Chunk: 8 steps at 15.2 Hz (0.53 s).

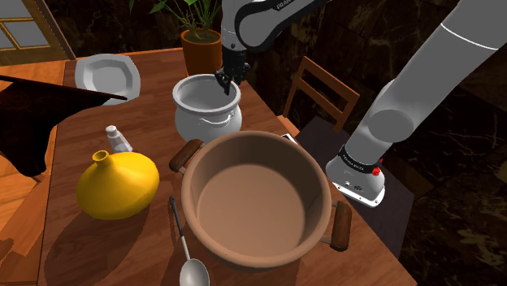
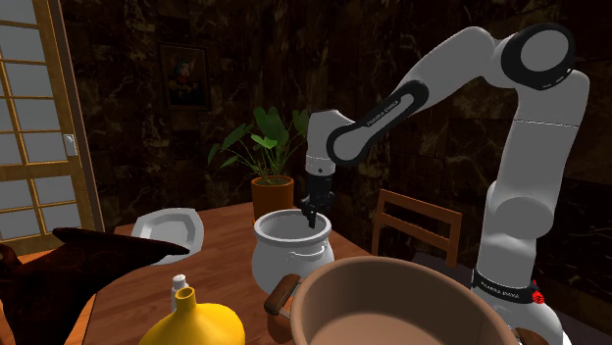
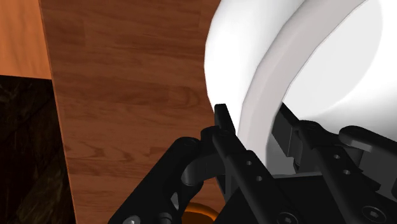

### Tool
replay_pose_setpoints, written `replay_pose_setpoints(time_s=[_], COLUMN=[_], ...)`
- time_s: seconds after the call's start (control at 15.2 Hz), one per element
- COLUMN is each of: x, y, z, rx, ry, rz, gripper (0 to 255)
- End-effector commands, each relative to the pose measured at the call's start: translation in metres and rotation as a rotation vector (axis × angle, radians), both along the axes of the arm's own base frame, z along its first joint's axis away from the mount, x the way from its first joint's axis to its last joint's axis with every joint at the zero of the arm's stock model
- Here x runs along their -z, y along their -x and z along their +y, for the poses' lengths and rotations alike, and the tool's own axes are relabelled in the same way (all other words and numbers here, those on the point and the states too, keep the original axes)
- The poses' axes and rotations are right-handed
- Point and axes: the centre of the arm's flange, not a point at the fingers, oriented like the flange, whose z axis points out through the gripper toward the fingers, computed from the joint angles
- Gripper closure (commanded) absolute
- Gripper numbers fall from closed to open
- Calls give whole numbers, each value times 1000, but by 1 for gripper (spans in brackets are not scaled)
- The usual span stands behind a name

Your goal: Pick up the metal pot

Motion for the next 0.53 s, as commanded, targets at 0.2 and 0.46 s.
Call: replay_pose_setpoints(time_s=[0.2,0.46], x=[-10,-31], y=[0,0], z=[0,0], rx=[0,0], ry=[0,0], rz=[0,0], gripper=[255,255])
